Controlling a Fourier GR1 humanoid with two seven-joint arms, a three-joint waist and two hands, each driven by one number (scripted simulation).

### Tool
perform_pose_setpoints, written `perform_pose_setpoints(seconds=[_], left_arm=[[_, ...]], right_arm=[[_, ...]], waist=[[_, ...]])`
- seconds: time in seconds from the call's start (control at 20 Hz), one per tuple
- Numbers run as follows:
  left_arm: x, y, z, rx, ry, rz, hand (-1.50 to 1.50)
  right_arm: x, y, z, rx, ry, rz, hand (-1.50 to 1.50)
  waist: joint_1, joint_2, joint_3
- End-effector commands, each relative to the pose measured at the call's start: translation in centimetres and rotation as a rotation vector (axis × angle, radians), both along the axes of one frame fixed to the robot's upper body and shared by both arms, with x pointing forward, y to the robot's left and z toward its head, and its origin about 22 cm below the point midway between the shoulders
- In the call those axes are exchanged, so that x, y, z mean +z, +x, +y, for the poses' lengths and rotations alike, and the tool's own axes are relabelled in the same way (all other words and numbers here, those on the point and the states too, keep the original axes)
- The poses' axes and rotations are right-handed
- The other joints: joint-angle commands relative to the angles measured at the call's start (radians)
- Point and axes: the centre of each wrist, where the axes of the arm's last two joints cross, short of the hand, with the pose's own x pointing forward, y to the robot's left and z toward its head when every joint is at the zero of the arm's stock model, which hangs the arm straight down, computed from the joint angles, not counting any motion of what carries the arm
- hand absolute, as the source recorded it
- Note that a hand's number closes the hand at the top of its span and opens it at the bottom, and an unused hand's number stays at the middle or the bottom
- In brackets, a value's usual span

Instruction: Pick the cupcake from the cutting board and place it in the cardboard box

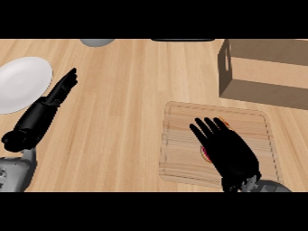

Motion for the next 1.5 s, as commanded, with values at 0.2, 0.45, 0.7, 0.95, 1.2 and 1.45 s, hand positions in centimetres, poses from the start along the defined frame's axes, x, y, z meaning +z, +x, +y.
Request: perform_pose_setpoints(seconds=[0.2, 0.45, 0.7, 0.95, 1.2, 1.45], left_arm=[[0.4, -0.2, 0.0, -0.003, 0.006, -0.001, 0.00], [-0.2, -0.8, -1.7, 0.015, -0.005, 0.015, 0.00], [1.2, 0.4, -2.3, 0.007, -0.008, -0.003, 0.00], [1.8, 0.8, -0.1, 0.001, -0.002, -0.013, 0.00], [0.2, 0.1, -0.5, -0.002, 0.010, 0.003, 0.00], [-0.7, 0.9, -1.1, -0.001, 0.011, -0.010, 0.00]], right_arm=[[-2.2, 0.2, 0.1, -0.035, -0.060, -0.008, -1.50], [-2.5, 1.3, -0.6, -0.061, -0.056, -0.008, -1.50], [-3.6, 3.0, -3.2, -0.034, -0.026, 0.036, -1.50], [-5.6, 3.0, -2.6, 0.113, -0.020, -0.024, 1.50], [-4.8, 3.9, -1.8, 0.168, 0.008, -0.147, 1.50], [-6.3, 2.0, -2.1, 0.514, 0.169, -0.014, 1.50]], waist=[[-0.001, -0.001, 0.000], [-0.001, -0.001, 0.000], [-0.001, 0.000, 0.000], [0.004, 0.000, 0.000], [0.003, 0.000, 0.000], [0.005, 0.007, 0.001]])
